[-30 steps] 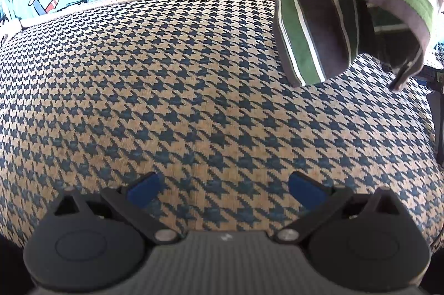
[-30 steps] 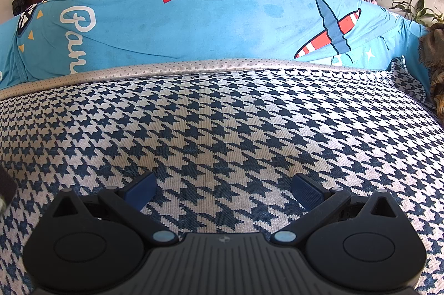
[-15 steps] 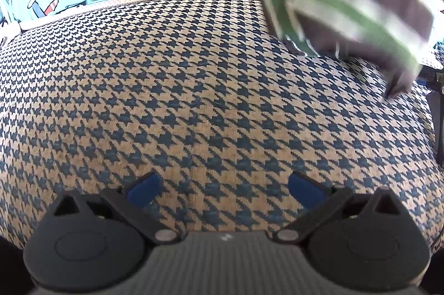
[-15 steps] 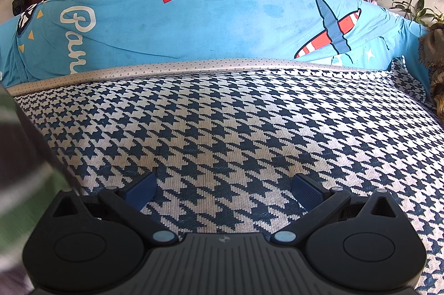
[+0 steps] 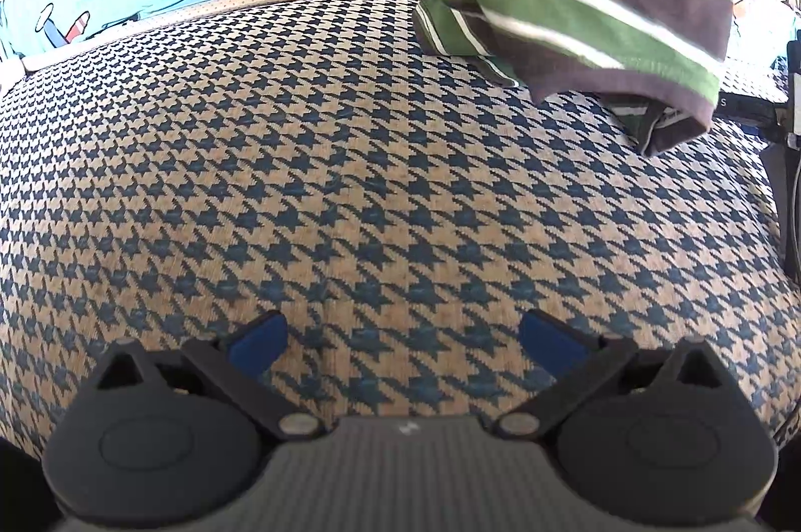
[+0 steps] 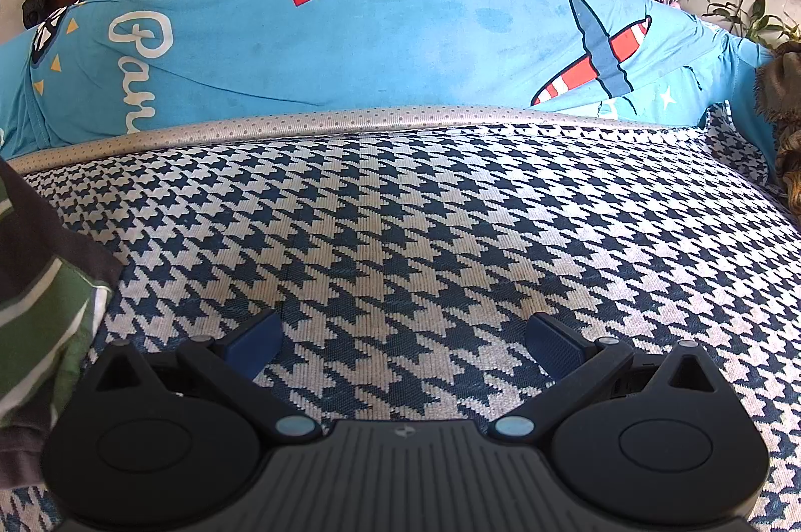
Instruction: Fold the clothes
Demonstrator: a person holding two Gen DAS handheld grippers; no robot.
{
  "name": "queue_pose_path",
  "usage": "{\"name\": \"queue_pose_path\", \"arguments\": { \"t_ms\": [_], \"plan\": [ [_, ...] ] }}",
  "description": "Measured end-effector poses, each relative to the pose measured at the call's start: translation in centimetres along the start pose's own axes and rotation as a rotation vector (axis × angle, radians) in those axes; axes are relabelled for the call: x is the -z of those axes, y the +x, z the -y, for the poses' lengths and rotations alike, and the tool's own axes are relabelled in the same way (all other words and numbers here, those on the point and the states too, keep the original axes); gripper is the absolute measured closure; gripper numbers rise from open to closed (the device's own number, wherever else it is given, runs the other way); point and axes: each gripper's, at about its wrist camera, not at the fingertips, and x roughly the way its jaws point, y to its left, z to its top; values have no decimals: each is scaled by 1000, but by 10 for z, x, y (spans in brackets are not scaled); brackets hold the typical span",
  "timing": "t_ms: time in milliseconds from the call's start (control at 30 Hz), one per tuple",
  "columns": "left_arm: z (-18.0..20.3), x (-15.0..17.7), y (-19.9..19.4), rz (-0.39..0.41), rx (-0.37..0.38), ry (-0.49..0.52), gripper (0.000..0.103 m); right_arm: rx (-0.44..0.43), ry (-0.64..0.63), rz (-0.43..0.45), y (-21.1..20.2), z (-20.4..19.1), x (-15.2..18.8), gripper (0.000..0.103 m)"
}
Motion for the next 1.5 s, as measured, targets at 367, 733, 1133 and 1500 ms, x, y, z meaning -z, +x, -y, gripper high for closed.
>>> {"name": "queue_pose_path", "arguments": {
  "t_ms": [367,733,1133,1500],
  "plan": [
    [-1,-3,1,-2,14,7,0,0,0,0,0,0,0,0],
    [-6,0,1,5,12,28,0,0,-1,-1,0,0,1,0],
    [-16,17,6,48,12,50,0,0,0,-2,0,0,0,0],
    [-21,36,1,62,17,44,0,0,-1,-2,0,0,1,0]
  ]
}}
